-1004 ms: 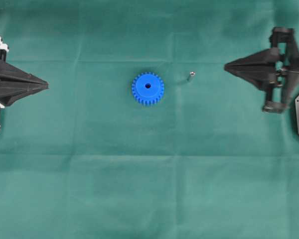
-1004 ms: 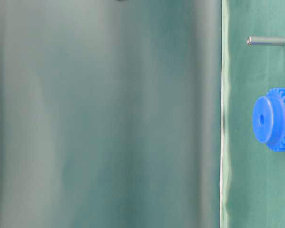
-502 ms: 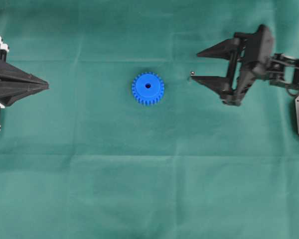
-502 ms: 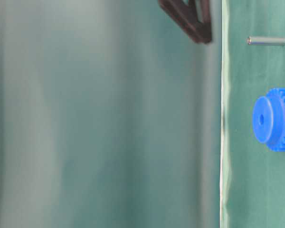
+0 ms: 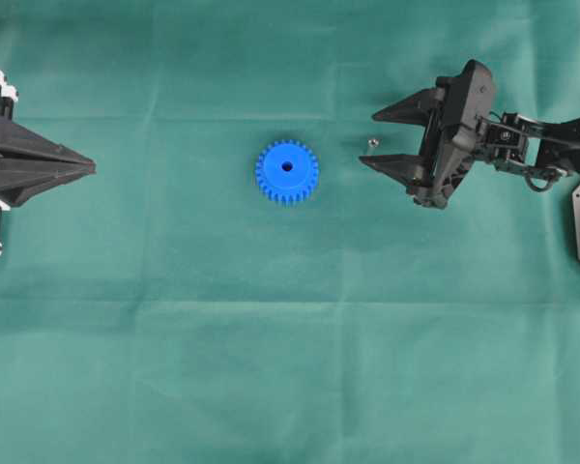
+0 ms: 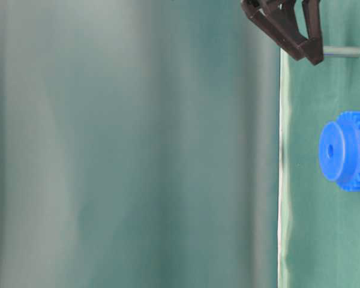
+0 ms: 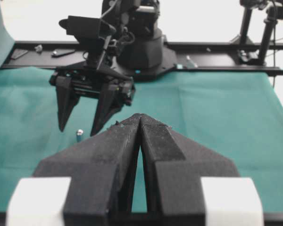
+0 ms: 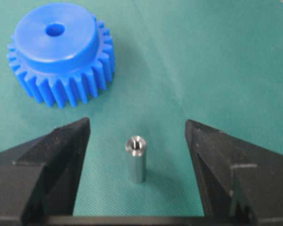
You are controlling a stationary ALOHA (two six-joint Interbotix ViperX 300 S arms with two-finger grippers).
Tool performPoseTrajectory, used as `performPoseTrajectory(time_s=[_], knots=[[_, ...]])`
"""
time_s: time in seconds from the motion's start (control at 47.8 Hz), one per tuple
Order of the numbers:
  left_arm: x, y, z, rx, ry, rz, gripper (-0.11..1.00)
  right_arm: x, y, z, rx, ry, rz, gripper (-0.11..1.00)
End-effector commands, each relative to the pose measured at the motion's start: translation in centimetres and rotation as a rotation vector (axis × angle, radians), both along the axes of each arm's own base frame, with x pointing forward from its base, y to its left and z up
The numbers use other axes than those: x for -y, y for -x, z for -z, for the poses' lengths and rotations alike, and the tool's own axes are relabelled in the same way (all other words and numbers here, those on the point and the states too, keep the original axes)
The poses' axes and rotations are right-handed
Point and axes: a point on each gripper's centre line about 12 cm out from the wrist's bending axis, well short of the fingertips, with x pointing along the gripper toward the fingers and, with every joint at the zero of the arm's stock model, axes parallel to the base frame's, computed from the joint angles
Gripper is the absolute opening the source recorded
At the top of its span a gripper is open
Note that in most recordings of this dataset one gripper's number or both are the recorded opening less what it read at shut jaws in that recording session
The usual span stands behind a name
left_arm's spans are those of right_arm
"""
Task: Insert the shaft placed at a random location into the center hole of the medium gear at another random location.
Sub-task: 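Move the right gripper over the silver shaft and lower it, then close the right gripper on the silver shaft and lift it upright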
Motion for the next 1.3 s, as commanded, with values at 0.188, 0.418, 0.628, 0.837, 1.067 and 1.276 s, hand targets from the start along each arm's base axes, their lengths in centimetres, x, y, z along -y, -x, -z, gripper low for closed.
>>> performPoseTrajectory(time_s=[0.188, 0.418, 0.628, 0.837, 1.067, 1.276], knots=[[0.0, -0.2, -0.5, 0.005, 0.000, -0.001, 0.00, 0.1, -0.3, -0.2, 0.010, 0.013, -0.003, 0.76], [-0.1, -0.2, -0.5, 0.005, 0.000, -0.003, 0.00, -0.3, -0.3, 0.1, -0.013, 0.018, -0.034, 0.29], [-0.1, -0.2, -0.5, -0.002, 0.000, -0.003, 0.00, -0.6, -0.4, 0.2, -0.030, 0.013, -0.044, 0.13], [-0.1, -0.2, -0.5, 0.000, 0.002, -0.003, 0.00, -0.5, -0.5, -0.8, -0.010, 0.015, -0.039, 0.13], [-0.1, -0.2, -0.5, 0.000, 0.002, -0.003, 0.00, -0.6, -0.2, -5.5, 0.022, 0.020, -0.041, 0.13], [-0.1, -0.2, -0.5, 0.000, 0.002, -0.003, 0.00, -0.8, 0.4, -8.4, 0.031, 0.028, -0.049, 0.13]])
